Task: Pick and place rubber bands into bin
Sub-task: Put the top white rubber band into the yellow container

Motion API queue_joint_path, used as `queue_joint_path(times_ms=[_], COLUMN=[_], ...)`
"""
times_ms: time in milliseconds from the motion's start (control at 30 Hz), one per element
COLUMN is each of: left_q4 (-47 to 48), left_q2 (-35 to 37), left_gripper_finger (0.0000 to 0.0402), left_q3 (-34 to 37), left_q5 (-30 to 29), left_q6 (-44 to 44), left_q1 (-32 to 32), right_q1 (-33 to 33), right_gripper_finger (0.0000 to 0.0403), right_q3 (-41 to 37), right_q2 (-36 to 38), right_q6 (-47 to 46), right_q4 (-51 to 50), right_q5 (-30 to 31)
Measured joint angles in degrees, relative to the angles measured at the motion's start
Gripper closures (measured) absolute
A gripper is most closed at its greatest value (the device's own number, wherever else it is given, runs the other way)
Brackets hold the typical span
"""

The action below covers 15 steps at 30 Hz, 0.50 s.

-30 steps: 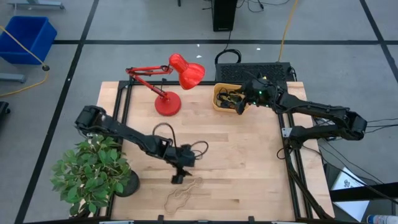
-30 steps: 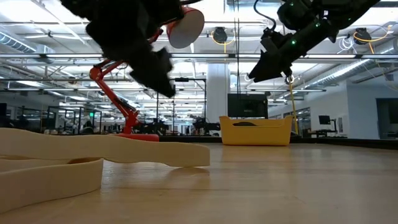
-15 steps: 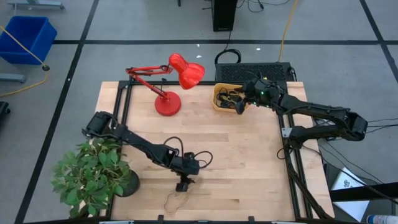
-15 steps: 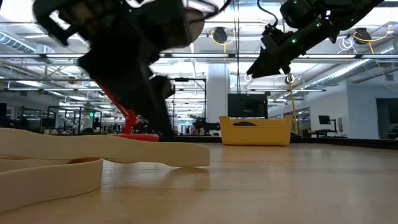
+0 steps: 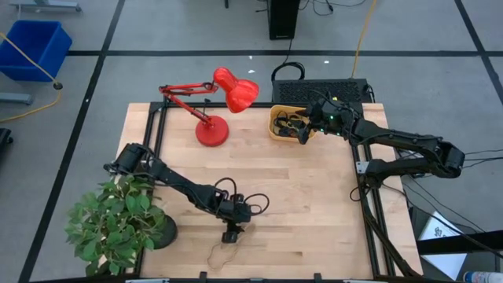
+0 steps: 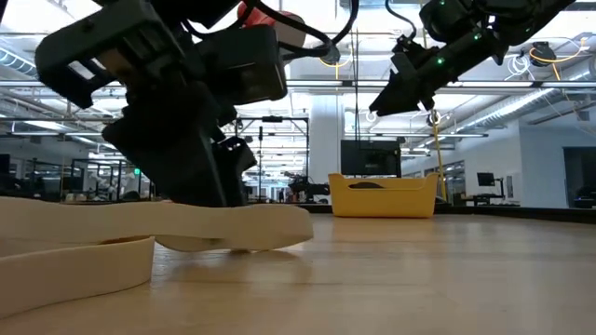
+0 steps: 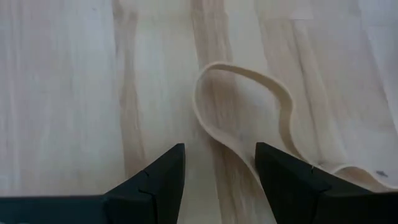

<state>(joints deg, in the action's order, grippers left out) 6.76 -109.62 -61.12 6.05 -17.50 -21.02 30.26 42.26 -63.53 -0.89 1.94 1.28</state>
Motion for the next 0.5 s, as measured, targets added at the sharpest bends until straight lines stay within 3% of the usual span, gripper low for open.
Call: queue_joint_path(times_ms=[167, 500], left_q4=[-0.41, -0.49], left_q2=[0.0, 0.0], left_gripper_finger=[0.0228, 0.0357], left_q3=[0.0, 0.0], left_q5=[3.33, 4.95], left_q6=[-0.91, -0.4], left_q1=[-0.25, -0.51], right_q1=[0.0, 0.0], right_gripper_finger=[0.0204, 0.0204], right_q3=[0.02, 0.02], right_q2=[0.0, 0.0], right_q6=[0.07, 0.73], right_q4=[0.01, 0.01], right_q5=[0.02, 0.09])
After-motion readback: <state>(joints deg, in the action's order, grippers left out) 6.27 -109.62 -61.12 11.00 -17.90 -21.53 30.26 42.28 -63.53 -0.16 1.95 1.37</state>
